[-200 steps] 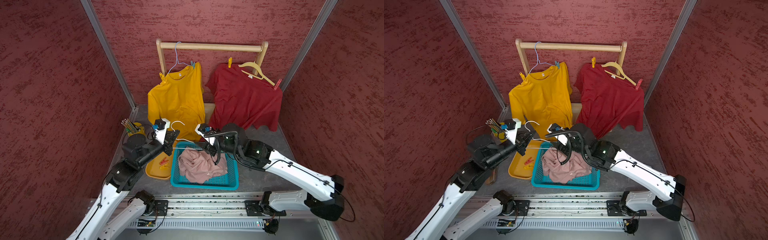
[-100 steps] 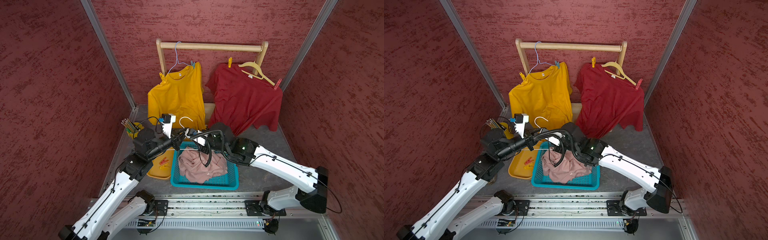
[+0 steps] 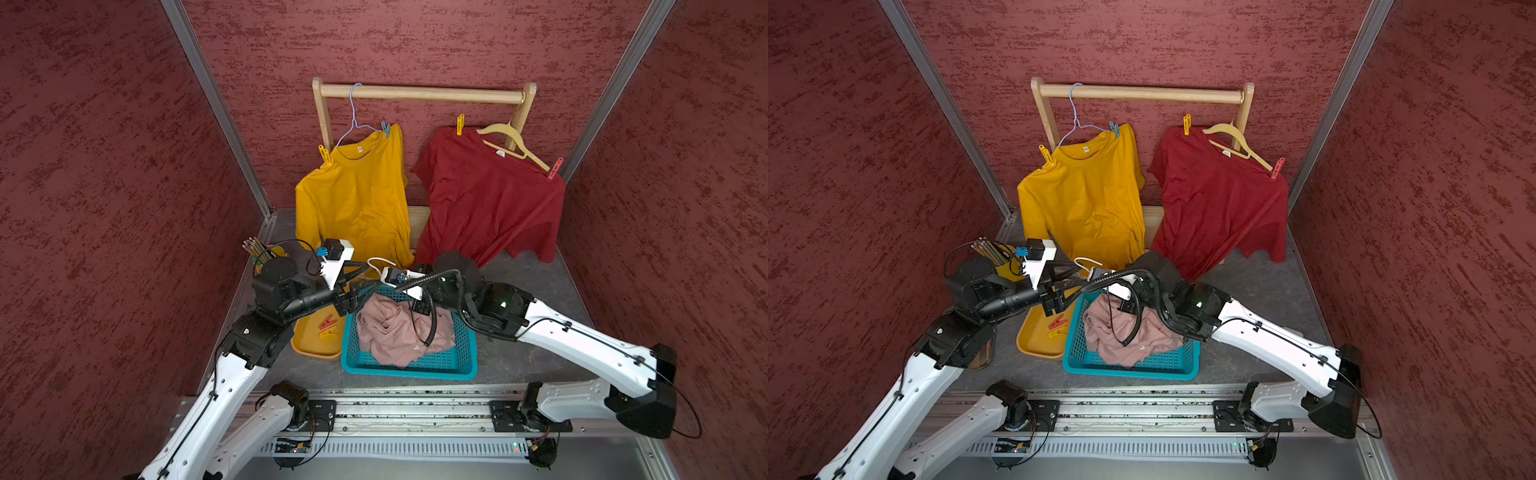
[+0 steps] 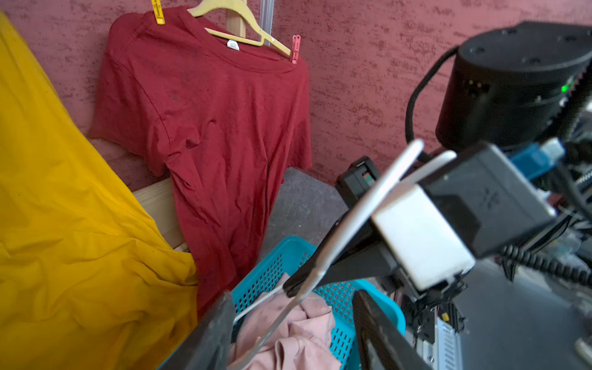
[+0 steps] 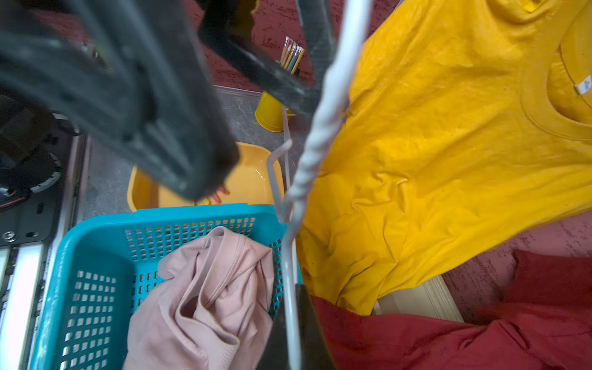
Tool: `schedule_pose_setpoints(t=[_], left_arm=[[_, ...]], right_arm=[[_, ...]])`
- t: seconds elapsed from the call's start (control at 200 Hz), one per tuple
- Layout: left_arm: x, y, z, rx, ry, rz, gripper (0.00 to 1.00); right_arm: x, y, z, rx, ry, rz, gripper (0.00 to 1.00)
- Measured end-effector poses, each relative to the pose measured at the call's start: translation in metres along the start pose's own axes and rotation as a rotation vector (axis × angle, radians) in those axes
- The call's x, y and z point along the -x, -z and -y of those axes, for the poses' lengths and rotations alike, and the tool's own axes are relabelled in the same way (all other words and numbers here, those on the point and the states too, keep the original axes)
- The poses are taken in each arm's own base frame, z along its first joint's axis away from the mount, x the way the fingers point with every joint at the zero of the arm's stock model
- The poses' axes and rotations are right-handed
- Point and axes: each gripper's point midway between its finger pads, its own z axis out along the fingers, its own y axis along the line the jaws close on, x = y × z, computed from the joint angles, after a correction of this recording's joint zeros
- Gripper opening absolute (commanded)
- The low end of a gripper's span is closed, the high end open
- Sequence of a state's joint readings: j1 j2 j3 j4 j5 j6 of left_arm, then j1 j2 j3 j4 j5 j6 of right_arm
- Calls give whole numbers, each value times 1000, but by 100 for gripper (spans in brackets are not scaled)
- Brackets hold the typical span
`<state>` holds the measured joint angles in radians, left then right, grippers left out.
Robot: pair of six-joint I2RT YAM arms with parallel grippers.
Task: Remove the clothespins securing t-shirts to the hanger
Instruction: Place the hanger on the clothes rail.
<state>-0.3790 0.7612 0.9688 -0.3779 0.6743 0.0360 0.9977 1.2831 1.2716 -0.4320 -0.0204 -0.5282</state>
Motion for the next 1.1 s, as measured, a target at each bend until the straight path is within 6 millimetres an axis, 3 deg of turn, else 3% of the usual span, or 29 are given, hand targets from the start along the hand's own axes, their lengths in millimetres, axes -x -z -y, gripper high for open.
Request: schedule_pose_setpoints(t=[0.205, 0.336, 0.586, 0.942, 1.102], left_arm=[[-4, 24, -10, 5, -28, -5, 67], [-13, 31, -4, -47, -42, -34, 66], [-36, 34, 8, -118, -54, -116, 61], [-78, 25, -12, -51, -165, -291, 58], [-98, 24, -19, -22, -231, -358, 47]], right_arm=[[-7, 19, -8, 64, -35, 2, 0], [-12, 27, -11, 103, -68, 1, 0], [-15, 37, -16, 164, -108, 8, 0], [-21, 36, -35, 277, -144, -12, 0], [-20, 37, -41, 317, -155, -8, 0]])
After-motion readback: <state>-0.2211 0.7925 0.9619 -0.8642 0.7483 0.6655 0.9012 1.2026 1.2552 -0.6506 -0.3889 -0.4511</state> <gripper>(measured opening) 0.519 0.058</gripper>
